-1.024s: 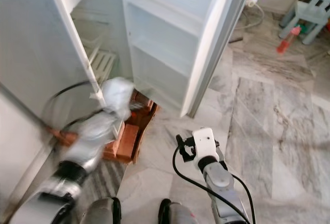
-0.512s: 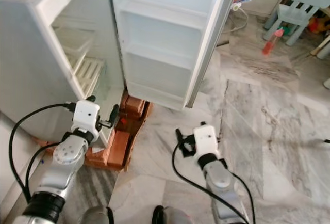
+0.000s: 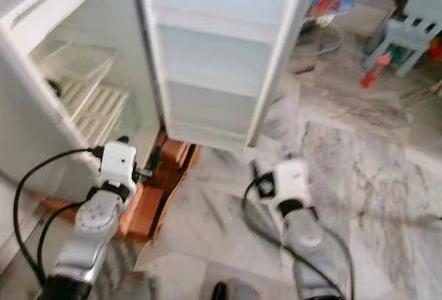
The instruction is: Restocking fridge
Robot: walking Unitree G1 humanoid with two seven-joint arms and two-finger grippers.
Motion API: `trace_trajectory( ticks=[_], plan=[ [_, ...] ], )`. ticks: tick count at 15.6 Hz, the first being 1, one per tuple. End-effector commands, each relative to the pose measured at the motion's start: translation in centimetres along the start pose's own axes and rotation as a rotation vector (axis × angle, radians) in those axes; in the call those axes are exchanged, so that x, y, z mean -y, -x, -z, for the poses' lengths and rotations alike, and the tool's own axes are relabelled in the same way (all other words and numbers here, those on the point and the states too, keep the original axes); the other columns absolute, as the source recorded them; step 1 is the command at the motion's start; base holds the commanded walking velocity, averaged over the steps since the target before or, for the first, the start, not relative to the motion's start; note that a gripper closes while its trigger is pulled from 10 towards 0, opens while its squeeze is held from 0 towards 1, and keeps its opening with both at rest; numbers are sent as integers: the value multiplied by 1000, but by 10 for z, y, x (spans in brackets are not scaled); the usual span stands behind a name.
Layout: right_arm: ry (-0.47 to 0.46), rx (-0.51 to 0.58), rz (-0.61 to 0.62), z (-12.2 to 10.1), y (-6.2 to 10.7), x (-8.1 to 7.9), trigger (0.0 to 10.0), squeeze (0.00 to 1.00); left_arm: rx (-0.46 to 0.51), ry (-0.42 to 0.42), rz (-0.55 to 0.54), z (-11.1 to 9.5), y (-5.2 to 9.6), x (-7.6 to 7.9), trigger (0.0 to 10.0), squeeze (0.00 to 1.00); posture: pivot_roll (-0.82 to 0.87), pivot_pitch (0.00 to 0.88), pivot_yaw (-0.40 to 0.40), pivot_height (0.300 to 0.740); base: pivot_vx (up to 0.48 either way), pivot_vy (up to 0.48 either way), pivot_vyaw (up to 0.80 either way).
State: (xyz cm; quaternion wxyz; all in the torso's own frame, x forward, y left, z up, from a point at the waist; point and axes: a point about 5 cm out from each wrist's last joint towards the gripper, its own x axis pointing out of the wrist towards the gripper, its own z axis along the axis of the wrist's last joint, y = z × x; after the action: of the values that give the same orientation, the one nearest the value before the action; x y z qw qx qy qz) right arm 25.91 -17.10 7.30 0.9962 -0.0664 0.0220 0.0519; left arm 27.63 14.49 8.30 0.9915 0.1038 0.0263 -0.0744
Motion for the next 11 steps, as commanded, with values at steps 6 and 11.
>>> trace_trajectory(
  ticks=[6,11],
  plan=[
    [-28,50,38,-16,-18,-7,10000,0,-92,-28,-131,8,14,-29,10000,0,156,165,-64,740,314,-359,0],
    [-61,108,7,-34,-40,-23,10000,0,-80,-22,-95,2,0,-12,10000,0,139,148,-51,740,295,-374,0]
  ],
)
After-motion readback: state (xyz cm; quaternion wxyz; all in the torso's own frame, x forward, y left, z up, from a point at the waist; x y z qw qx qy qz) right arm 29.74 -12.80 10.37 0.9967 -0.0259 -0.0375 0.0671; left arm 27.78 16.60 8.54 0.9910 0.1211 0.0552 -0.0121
